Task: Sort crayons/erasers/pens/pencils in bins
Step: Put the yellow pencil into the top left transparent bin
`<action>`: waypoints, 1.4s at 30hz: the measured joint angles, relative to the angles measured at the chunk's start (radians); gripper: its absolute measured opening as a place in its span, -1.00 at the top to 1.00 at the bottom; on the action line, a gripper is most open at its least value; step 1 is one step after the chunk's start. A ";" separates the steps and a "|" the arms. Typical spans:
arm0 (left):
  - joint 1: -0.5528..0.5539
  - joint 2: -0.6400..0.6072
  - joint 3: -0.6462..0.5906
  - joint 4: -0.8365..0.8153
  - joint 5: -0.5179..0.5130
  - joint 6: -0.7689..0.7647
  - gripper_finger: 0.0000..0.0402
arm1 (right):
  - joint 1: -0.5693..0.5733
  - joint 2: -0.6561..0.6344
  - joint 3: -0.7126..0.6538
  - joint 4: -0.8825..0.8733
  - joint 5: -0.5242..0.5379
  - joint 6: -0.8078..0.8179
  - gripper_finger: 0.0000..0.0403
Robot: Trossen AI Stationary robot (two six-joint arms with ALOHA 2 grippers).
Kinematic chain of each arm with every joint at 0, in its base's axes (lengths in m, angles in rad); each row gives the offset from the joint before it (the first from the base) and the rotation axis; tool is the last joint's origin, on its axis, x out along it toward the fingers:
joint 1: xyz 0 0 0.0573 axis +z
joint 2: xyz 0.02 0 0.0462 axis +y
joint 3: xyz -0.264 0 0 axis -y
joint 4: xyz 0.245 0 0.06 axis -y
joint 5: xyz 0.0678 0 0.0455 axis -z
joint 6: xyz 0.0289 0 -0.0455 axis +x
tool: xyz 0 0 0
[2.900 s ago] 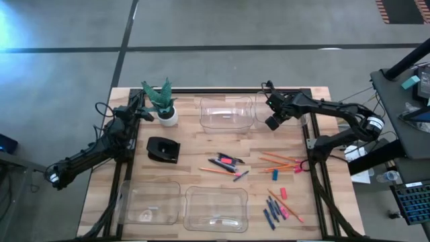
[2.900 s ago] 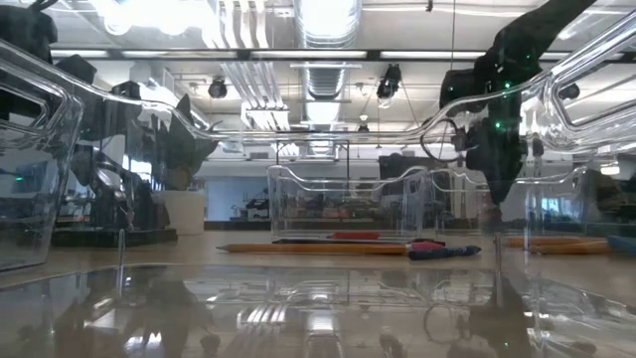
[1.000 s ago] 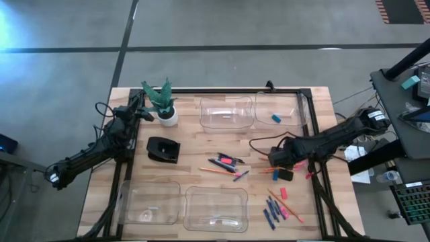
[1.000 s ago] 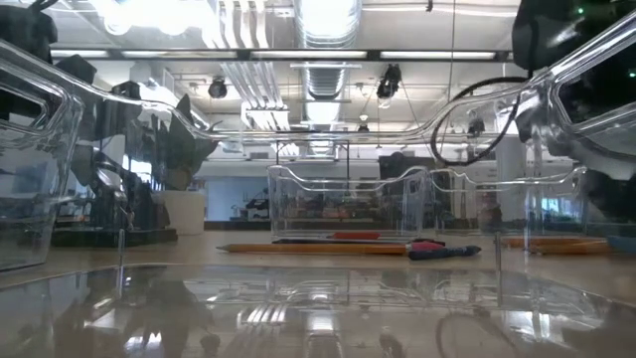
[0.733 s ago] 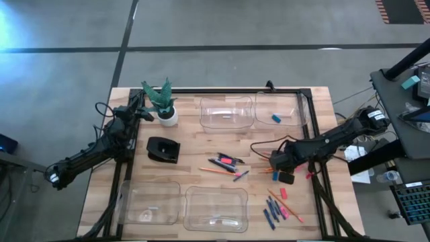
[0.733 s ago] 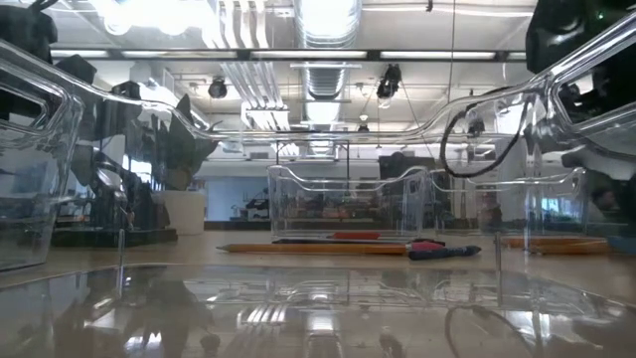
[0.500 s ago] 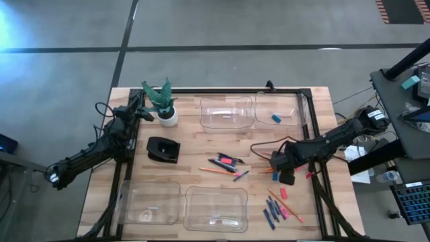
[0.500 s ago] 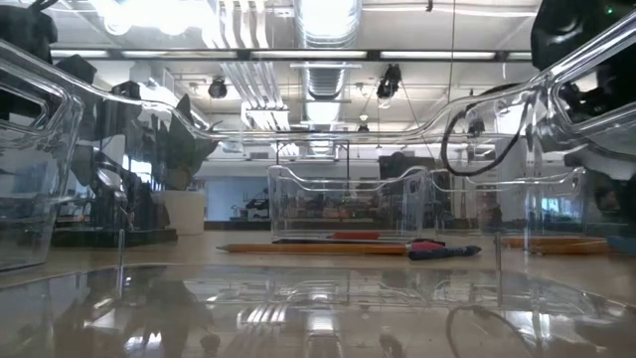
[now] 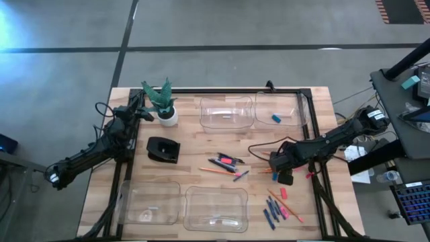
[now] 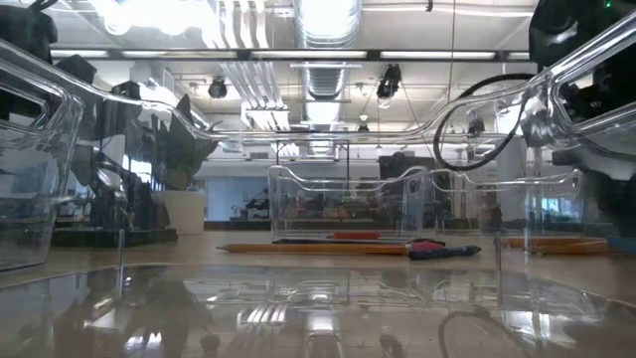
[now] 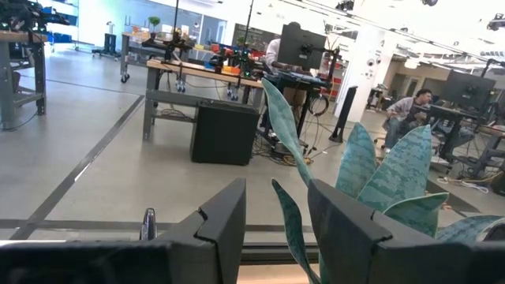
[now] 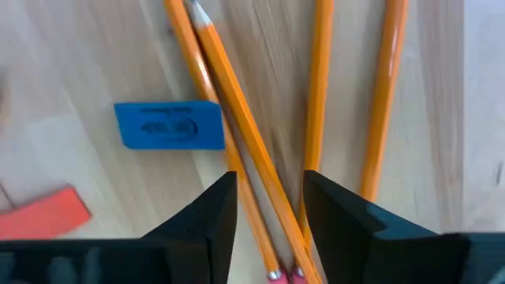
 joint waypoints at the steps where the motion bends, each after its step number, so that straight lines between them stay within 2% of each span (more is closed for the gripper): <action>1: 0.000 0.000 0.000 0.000 0.000 0.000 0.38 | 0.000 0.000 0.000 0.006 0.000 -0.001 0.35; 17: 0.000 0.000 0.000 0.000 0.000 0.000 0.38 | 0.000 -0.001 -0.066 0.051 0.005 0.010 0.43; 33: 0.000 0.000 0.000 0.000 0.000 0.000 0.38 | 0.000 0.001 -0.071 0.096 0.000 0.011 0.77; 42: 0.000 0.000 0.000 0.000 0.000 0.000 0.38 | 0.000 0.001 -0.054 0.093 -0.001 0.011 0.84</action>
